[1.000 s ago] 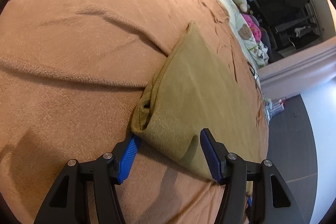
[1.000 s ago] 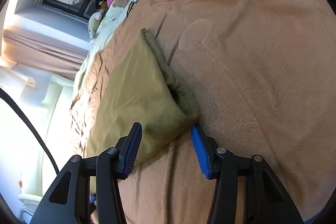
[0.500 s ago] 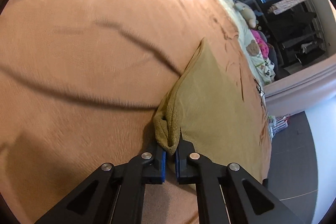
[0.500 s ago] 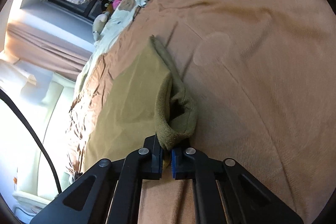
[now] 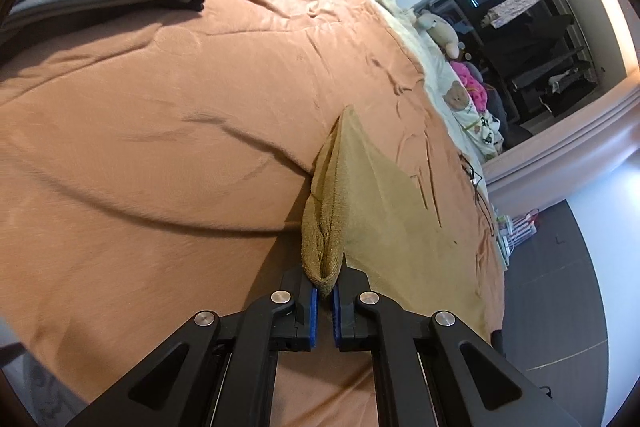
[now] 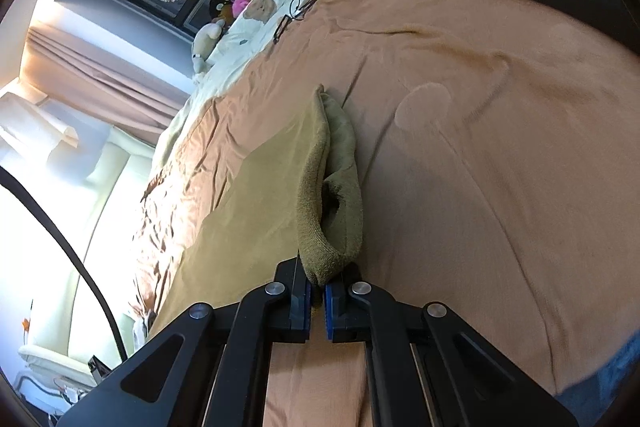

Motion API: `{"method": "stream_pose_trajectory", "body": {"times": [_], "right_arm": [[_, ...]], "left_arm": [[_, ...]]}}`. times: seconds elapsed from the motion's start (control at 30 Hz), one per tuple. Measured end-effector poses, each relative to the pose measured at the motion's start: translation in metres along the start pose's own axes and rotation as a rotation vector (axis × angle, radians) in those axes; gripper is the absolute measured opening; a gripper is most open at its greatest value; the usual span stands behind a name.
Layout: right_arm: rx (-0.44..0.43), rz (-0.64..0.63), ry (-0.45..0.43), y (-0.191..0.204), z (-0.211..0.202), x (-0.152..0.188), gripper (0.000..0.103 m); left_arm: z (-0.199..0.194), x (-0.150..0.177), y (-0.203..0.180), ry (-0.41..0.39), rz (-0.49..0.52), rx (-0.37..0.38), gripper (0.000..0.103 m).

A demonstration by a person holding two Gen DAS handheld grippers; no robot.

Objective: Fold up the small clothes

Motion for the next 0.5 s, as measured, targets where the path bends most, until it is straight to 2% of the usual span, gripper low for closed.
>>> {"method": "stream_pose_trajectory", "body": {"times": [0.5], "right_arm": [[0.040, 0.000, 0.025, -0.008, -0.042, 0.025, 0.001]], "left_arm": [[-0.059, 0.023, 0.036, 0.014, 0.014, 0.023, 0.005]]}}
Point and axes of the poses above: each gripper's, at about its wrist camera, not at the fingertips, and z roughly the way its jaws point, y to its left, x to its underside, the point moved 9 cm from there along z, roughly the way its jaws point, and after that the axes turned 11 degrees about -y, right-handed, at the moved point
